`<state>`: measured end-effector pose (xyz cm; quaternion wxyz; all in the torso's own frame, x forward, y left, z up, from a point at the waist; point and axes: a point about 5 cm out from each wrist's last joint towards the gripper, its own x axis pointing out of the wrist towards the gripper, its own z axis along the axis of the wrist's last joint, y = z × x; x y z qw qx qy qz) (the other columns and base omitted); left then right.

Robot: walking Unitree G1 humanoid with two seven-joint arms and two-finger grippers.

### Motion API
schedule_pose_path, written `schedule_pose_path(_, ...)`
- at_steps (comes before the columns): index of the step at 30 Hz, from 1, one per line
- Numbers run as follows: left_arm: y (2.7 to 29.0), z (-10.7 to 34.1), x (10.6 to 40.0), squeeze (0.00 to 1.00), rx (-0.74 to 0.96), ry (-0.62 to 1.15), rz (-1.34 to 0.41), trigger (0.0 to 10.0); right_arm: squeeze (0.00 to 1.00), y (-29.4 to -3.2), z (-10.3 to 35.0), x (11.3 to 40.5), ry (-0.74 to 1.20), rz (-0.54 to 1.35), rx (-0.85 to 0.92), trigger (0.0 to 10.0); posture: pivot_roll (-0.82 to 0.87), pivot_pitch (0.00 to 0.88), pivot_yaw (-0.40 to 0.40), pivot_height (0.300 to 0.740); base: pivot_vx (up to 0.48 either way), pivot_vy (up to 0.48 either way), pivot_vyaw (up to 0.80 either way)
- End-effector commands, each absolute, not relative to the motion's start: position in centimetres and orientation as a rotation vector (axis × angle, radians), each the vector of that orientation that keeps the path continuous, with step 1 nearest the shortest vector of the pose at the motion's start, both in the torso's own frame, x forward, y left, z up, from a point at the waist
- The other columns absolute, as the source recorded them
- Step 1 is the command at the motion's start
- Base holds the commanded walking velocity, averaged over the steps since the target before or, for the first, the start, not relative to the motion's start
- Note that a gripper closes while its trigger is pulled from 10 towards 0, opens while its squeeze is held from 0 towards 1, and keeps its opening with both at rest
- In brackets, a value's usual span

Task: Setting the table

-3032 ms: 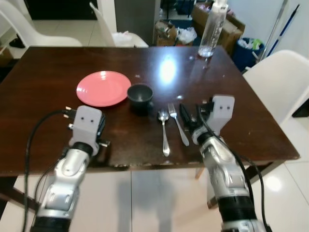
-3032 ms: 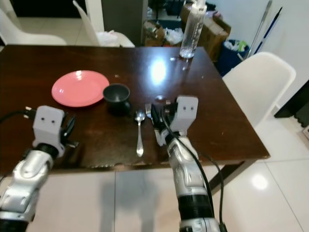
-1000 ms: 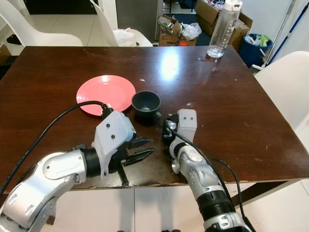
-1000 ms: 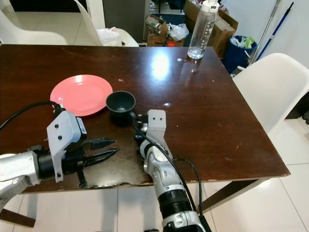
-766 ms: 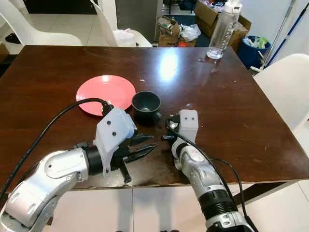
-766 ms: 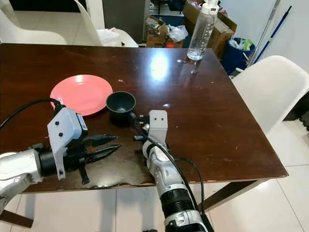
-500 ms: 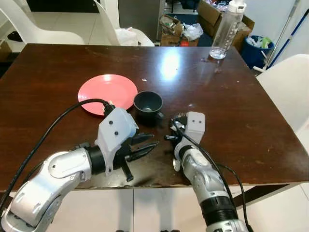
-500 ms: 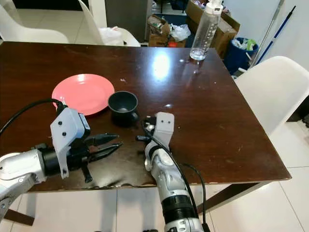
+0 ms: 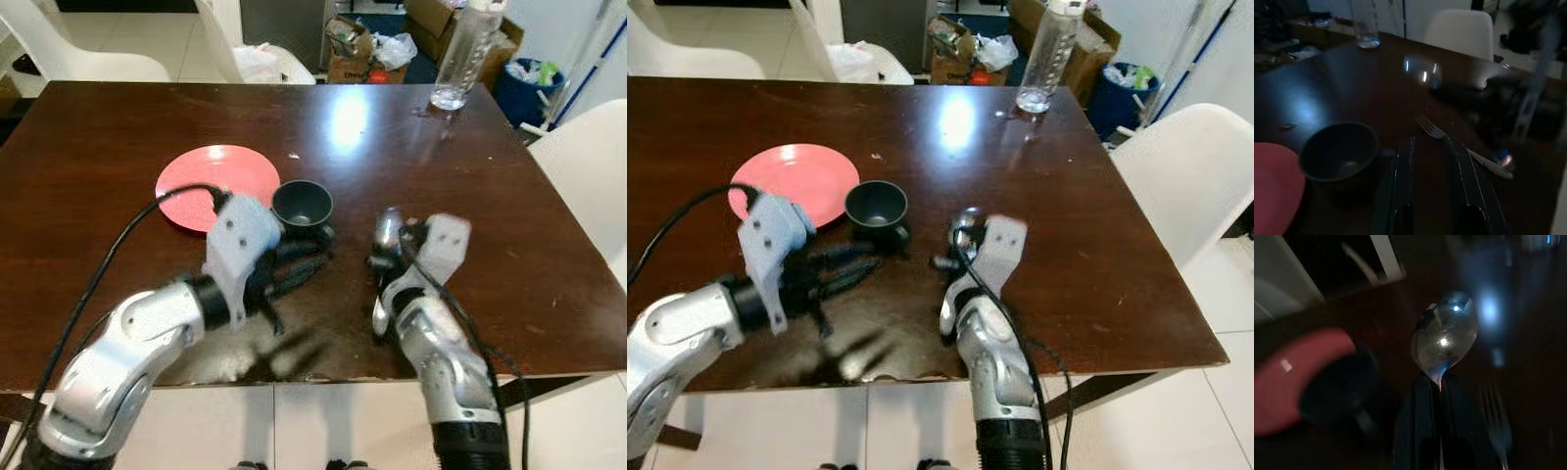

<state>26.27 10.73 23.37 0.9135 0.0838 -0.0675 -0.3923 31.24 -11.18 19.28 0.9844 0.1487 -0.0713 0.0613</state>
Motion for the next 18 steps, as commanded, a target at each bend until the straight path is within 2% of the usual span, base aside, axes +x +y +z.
schedule_pose_path(1,11.2,22.9,26.6,0.00,0.157,-0.121,-0.765,10.0,0.00,-11.2,19.2,30.8,-0.159,0.125,0.269,10.0,0.02,0.093,0.040,0.740,0.000,0.000,0.00)
schedule_pose_path(4,12.4,21.8,27.4,0.00,0.149,-0.089,-0.621,10.0,0.00,-11.0,20.5,30.1,-0.241,0.155,0.250,10.0,0.02,0.091,0.040,0.740,0.000,0.000,0.00)
schedule_pose_path(6,12.6,21.6,27.5,0.00,0.143,-0.085,-0.596,10.0,0.00,-11.0,20.7,30.0,-0.251,0.158,0.254,10.0,0.02,0.091,0.040,0.740,0.000,0.000,0.00)
schedule_pose_path(7,13.6,21.0,27.9,0.00,0.107,-0.067,-0.486,10.0,0.00,-11.1,20.8,29.9,-0.264,0.152,0.254,10.0,0.02,0.093,0.034,0.740,0.000,0.000,0.00)
schedule_pose_path(12,15.7,20.0,28.4,0.00,0.089,-0.052,-0.268,10.0,0.00,-11.4,19.5,29.4,-0.226,0.146,0.236,10.0,0.02,0.093,0.028,0.740,0.000,0.000,0.00)
schedule_pose_path(15,17.8,18.6,27.8,0.00,0.075,-0.017,-0.102,10.0,0.00,-12.1,17.9,28.8,-0.180,0.141,0.183,10.0,0.01,0.091,0.025,0.740,0.000,0.000,0.00)
schedule_pose_path(18,18.9,17.8,27.0,0.00,0.090,-0.002,-0.029,10.0,0.00,-12.5,17.8,28.3,-0.177,0.146,0.179,10.0,0.01,0.090,0.023,0.740,0.000,0.000,0.00)
